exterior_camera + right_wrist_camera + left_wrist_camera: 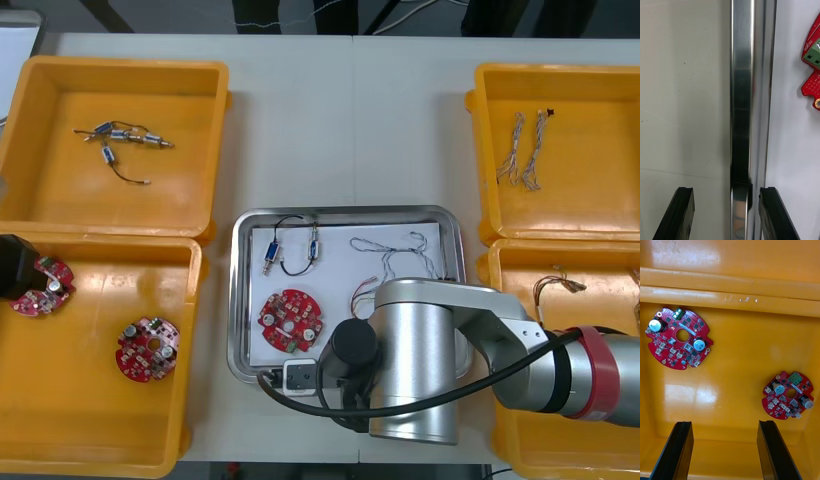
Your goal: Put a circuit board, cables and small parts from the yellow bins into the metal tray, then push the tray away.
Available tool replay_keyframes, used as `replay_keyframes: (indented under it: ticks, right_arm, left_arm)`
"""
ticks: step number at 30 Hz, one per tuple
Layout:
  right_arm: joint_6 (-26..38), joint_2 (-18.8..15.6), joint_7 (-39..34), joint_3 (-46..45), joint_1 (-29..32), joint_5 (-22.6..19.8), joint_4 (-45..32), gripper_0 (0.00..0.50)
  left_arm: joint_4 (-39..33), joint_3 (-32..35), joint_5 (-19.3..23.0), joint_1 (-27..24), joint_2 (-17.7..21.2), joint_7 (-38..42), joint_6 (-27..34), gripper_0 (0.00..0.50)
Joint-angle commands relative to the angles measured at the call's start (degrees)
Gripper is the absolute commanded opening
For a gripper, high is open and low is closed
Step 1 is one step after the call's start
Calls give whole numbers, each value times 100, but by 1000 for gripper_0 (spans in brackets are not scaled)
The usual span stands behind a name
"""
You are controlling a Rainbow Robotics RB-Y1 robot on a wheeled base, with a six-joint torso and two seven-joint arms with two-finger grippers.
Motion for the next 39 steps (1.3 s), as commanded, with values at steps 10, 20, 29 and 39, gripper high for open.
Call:
replay_keyframes:
  ticks: [10,20,29,39]
  right_arm:
    - [-50,70,-215,230,-338,40,-57,500]
    - [-50,43,-338,389,-514,-13,-57,500]
    - [-94,131,-382,450,-575,-13,163,500]
    - [-76,140,-435,450,-601,-57,66,500]
  left_arm:
    - [-154,175,-55,115,84,-435,-58,500]
    - [-154,175,-55,115,84,-435,-58,500]
    - [-154,175,-55,115,84,-435,-58,500]
    - [-154,175,-55,115,84,-435,-58,500]
